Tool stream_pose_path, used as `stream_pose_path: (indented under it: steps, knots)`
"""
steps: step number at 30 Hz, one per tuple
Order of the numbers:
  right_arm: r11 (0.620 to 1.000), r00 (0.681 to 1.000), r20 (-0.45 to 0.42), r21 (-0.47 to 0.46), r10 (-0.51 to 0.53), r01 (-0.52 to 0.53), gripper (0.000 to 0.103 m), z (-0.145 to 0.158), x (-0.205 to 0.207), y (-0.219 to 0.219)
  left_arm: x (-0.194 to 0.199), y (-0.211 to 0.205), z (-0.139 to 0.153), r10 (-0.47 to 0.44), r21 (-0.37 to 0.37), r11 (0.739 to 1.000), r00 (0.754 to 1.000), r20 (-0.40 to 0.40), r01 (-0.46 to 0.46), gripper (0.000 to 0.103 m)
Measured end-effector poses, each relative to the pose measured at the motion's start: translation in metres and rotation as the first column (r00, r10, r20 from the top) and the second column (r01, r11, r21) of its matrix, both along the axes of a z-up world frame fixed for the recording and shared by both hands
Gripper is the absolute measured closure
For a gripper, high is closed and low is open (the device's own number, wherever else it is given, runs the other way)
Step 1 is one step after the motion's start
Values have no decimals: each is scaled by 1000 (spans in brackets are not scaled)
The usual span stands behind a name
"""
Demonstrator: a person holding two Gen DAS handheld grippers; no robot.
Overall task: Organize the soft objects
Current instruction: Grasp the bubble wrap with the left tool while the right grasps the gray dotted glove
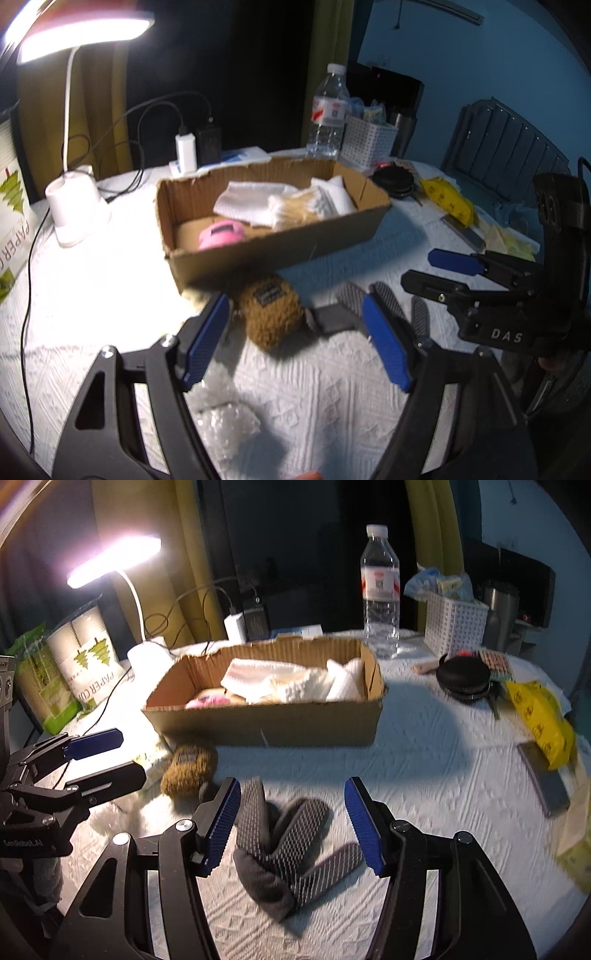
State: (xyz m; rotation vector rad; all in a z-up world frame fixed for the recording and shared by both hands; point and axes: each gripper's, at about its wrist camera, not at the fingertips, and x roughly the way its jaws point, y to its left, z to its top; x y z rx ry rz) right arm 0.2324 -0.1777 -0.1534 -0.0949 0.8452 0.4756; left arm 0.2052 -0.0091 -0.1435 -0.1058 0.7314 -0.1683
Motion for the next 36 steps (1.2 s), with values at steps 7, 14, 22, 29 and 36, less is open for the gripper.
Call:
stream_pose_path:
  steps: [7,14,22,29,36]
  knots:
    - [1000,999,-47,2,1,-1,41,-22,-5,-2,-9,7,-18,22,6,1000,999,-34,-21,27]
    - [1000,996,-87,6,15,-15,39,-38,-8,3,-23,20,-25,82,13,997,996,-28,-81,27]
    - [999,994,-99,2,38,-38,38,-42,-10,14,-33,41,-27,136,0,991,990,-38,-136,27]
    - [997,990,-124,-34,70,-75,35,-51,-15,29,-34,49,-62,142,1,990,978,-153,-144,27]
    - [996,992,-94,-16,81,-83,68,-40,-21,31,-38,45,-62,95,-8,995,985,-143,-97,51]
